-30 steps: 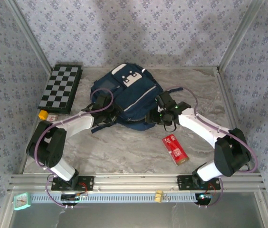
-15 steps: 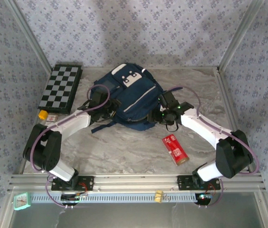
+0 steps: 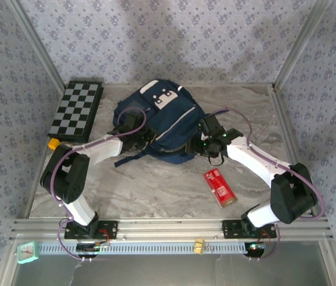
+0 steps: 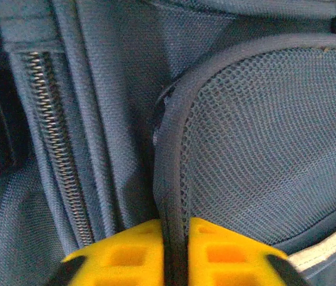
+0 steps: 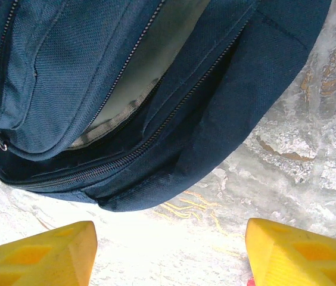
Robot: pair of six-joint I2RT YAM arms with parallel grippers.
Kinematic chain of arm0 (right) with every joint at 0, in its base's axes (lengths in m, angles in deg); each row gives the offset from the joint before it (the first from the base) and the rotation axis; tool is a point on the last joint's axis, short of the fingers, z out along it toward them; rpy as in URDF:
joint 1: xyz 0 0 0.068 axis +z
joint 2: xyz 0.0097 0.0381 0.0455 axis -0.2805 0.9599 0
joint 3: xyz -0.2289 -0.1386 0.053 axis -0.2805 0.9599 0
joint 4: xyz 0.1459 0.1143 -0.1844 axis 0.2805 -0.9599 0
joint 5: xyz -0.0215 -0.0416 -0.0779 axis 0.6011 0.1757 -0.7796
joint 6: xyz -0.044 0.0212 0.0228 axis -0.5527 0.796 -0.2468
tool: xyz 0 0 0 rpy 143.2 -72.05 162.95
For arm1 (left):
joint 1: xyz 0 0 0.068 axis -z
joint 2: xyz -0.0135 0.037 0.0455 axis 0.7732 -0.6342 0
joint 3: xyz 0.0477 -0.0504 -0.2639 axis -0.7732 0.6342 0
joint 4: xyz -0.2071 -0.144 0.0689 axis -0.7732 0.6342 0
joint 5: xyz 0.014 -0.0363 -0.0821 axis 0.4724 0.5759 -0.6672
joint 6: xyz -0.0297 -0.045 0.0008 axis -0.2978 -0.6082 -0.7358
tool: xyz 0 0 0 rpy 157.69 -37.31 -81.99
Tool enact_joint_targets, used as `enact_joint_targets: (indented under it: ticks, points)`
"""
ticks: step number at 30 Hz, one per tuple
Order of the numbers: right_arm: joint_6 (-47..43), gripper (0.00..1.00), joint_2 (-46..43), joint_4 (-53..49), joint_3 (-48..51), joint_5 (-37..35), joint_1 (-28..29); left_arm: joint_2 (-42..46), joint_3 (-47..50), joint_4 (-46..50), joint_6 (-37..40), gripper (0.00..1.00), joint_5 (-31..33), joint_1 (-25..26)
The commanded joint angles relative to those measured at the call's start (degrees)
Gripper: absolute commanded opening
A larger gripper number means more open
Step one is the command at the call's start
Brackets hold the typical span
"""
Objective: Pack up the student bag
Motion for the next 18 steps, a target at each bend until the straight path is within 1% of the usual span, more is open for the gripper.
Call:
enact_joint_targets:
  ticks: [1, 2, 4, 6, 9, 12, 15, 17, 18]
  points:
    - [-0.72, 0.68, -1.17, -1.94, -0.98, -2.68, 0.89, 0.74, -3.55, -1.67, -2.72, 0.03, 0.83, 0.28]
    - [-1.08, 0.68, -1.14, -2.68, -1.71, -3.66, 1.37, 1.34, -3.53, -1.68, -3.71, 0.00, 0.80, 0.26]
    - [-1.41, 0.70, -1.15, -5.85, -4.19, -7.04, 3.25, 3.01, -3.76, -1.70, -6.29, 0.00, 0.77, 0.47]
    - [-1.40, 0.72, -1.11, -7.86, -6.54, -10.40, 5.61, 4.51, -4.84, 0.48, -8.91, 0.00, 0.78, 0.63]
    - [0.53, 0.75, -0.52, -9.55, -8.82, -14.57, 9.32, 6.30, -5.76, 1.93, -13.01, 0.00, 1.04, 0.87]
    - [4.58, 0.77, 1.82, -9.83, -12.99, -16.66, 12.60, 7.14, -6.64, 2.41, -15.74, 0.00, 1.36, 1.42]
    - [7.85, 0.77, 5.34, -8.73, -15.77, -17.12, 15.32, 7.31, -8.05, 3.58, -17.00, 0.00, 1.57, 2.00]
    - [9.31, 0.73, 7.55, -7.38, -17.46, -17.31, 16.80, 7.66, -8.56, 3.98, -17.69, 0.00, 1.99, 2.36]
    - [9.84, 0.71, 8.86, -6.99, -18.31, -18.75, 17.92, 7.83, -8.65, 3.94, -17.81, 0.00, 2.40, 2.53]
